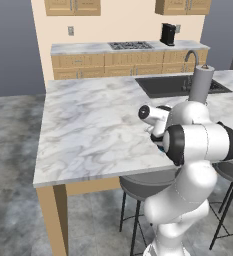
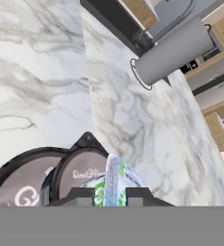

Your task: Stack the yogurt containers by placing the smaller containers on top of the larger containers.

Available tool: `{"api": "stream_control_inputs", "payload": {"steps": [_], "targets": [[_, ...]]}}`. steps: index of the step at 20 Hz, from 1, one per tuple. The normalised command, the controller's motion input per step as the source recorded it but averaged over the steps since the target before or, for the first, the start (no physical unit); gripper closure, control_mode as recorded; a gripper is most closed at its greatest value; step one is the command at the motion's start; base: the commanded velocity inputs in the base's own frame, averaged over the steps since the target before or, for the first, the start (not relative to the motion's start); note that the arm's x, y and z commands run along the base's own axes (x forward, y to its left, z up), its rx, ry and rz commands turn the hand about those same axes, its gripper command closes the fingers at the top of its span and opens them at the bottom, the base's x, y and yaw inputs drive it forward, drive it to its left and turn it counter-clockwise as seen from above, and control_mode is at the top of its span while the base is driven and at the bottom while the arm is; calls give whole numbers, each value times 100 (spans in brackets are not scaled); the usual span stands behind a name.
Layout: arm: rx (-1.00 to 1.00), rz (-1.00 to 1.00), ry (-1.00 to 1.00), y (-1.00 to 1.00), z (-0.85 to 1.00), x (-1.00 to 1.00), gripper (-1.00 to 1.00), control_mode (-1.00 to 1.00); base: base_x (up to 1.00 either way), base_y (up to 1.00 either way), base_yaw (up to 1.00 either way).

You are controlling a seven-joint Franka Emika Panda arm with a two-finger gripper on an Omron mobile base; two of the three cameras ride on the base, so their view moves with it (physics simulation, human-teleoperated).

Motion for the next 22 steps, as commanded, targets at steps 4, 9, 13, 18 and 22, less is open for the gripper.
{"api": "stream_control_inputs", "payload": {"steps": [4, 9, 13, 18, 22], "targets": [[0, 2, -4, 0, -7, 0, 100, -100, 0, 0, 0], [0, 2, -1, 0, -1, 4, 100, -100, 0, 0, 0], [0, 2, -3, 0, 0, 1, 100, -100, 0, 0, 0], [0, 2, -1, 0, 0, 0, -100, -100, 0, 0, 0], [0, 1, 0, 0, 0, 0, -100, -100, 0, 0, 0]]}}
